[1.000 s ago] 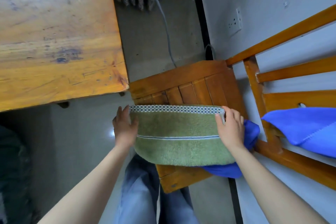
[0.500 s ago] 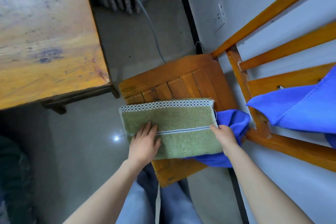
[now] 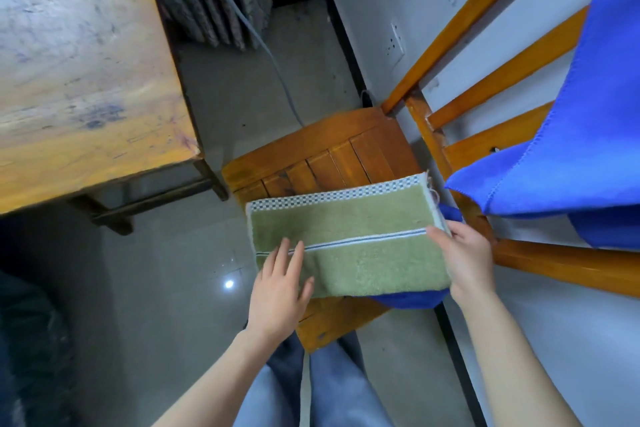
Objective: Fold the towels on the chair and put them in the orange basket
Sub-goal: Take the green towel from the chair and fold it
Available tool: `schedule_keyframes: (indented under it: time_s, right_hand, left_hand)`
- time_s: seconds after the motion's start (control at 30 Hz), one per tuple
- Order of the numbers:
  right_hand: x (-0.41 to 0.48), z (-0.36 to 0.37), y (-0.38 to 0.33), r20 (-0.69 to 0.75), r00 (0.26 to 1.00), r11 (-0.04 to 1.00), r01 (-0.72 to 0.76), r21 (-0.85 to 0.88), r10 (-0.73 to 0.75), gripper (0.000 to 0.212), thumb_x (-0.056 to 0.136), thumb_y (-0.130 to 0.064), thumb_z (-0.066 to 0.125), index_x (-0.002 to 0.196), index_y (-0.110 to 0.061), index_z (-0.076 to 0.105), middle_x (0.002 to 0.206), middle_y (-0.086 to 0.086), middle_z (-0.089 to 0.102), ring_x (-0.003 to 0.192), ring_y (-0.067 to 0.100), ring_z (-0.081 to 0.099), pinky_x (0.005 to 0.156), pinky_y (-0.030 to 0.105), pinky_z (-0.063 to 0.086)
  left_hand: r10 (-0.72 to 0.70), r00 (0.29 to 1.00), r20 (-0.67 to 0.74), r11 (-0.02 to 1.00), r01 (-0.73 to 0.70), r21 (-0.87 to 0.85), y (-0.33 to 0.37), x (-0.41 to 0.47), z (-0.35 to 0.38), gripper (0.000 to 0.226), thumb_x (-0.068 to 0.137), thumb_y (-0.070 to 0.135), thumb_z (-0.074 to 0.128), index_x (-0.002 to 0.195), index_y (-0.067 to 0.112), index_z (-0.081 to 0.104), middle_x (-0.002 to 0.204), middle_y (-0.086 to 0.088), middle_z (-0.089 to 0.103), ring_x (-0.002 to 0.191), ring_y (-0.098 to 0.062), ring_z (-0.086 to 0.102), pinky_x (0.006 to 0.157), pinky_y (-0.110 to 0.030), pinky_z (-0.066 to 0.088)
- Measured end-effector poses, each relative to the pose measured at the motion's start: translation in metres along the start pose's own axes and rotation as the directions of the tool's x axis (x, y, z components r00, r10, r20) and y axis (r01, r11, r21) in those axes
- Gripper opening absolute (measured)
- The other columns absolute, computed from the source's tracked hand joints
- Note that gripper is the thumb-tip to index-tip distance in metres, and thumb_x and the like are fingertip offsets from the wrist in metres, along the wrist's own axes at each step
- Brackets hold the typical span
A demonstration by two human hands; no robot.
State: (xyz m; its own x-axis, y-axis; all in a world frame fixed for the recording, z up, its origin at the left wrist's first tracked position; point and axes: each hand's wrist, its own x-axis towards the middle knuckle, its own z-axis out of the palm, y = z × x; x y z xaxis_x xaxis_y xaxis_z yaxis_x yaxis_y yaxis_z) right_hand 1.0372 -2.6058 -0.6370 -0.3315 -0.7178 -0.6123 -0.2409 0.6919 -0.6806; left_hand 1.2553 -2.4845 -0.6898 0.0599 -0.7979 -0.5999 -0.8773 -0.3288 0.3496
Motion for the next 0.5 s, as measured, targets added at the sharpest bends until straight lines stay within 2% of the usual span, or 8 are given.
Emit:
schedule_keyframes:
  time_s: [0.07,0.13,0.23,0.3,0.37,0.43,0.5]
  right_hand:
    - [-0.005,-0.016,0.015,-0.117,0.993,0.999,-0.037,-0.037,0.032,0.010,0.084,-0.001,0.061,0.080,-0.011,0.061,0.078,0.008,0.063,0.071,0.022,0.057,0.067,0.031,0.046]
    - [-0.002,-0.025,0.040,-0.196,0.977,0.983,-0.112,-0.144,0.083,0.004,0.083,-0.005,0.062,0.086,-0.008,0.062,0.086,0.014,0.065,0.078,0.025,0.057,0.073,0.036,0.047]
    - [0.002,-0.032,0.064,-0.281,0.955,0.961,-0.161,-0.226,0.094,0.016,0.084,-0.008,0.062,0.096,0.001,0.065,0.084,0.010,0.061,0.079,0.025,0.055,0.075,0.037,0.045]
    - [0.004,-0.033,0.068,-0.306,0.950,0.960,-0.140,-0.241,0.062,0.017,0.085,-0.010,0.061,0.099,-0.001,0.065,0.085,0.007,0.059,0.081,0.023,0.054,0.076,0.036,0.044]
    - [0.003,-0.031,0.067,-0.312,0.949,0.958,-0.130,-0.254,0.046,0.012,0.086,-0.011,0.060,0.097,-0.006,0.064,0.086,0.006,0.059,0.082,0.024,0.054,0.076,0.036,0.043]
    - [0.002,-0.029,0.064,-0.296,0.955,0.960,-0.106,-0.258,0.025,0.006,0.086,-0.012,0.059,0.091,-0.011,0.062,0.086,0.006,0.060,0.081,0.024,0.054,0.075,0.035,0.043]
    - [0.001,-0.027,0.057,-0.278,0.960,0.962,-0.094,-0.257,0.020,0.005,0.086,-0.013,0.059,0.083,-0.016,0.057,0.084,0.005,0.060,0.080,0.025,0.054,0.076,0.037,0.045]
  left_hand:
    - [0.060,0.998,0.005,0.997,-0.060,0.051,0.008,-0.001,0.000,0.057,0.082,0.044,0.037,0.126,0.013,0.055,0.127,-0.016,0.059,0.108,-0.035,0.062,0.076,-0.041,0.055]
    - [0.107,0.993,0.051,0.985,-0.113,0.127,0.014,-0.002,0.004,0.056,0.079,0.046,0.037,0.122,0.017,0.058,0.125,-0.013,0.060,0.104,-0.033,0.064,0.071,-0.039,0.057]
    - [0.131,0.977,0.167,0.962,-0.166,0.216,0.020,-0.001,0.014,0.053,0.074,0.046,0.038,0.113,0.022,0.066,0.118,-0.010,0.065,0.097,-0.032,0.067,0.065,-0.036,0.058]
    - [0.158,0.973,0.167,0.944,-0.199,0.263,0.021,-0.001,0.020,0.046,0.069,0.045,0.058,0.108,0.022,0.068,0.114,-0.010,0.067,0.094,-0.032,0.067,0.064,-0.036,0.057]
    - [0.183,0.970,0.161,0.944,-0.219,0.248,0.024,0.001,0.022,0.056,0.057,0.040,0.078,0.108,0.019,0.067,0.112,-0.011,0.067,0.093,-0.033,0.067,0.063,-0.037,0.057]
    - [0.210,0.972,0.104,0.950,-0.228,0.214,0.029,0.001,0.019,0.055,0.063,0.035,0.066,0.115,0.018,0.060,0.117,-0.011,0.065,0.098,-0.034,0.066,0.068,-0.039,0.056]
    - [0.258,0.963,0.078,0.948,-0.268,0.172,0.042,0.001,0.016,0.057,0.072,0.030,0.044,0.128,0.018,0.051,0.133,-0.010,0.055,0.116,-0.034,0.057,0.084,-0.044,0.052]
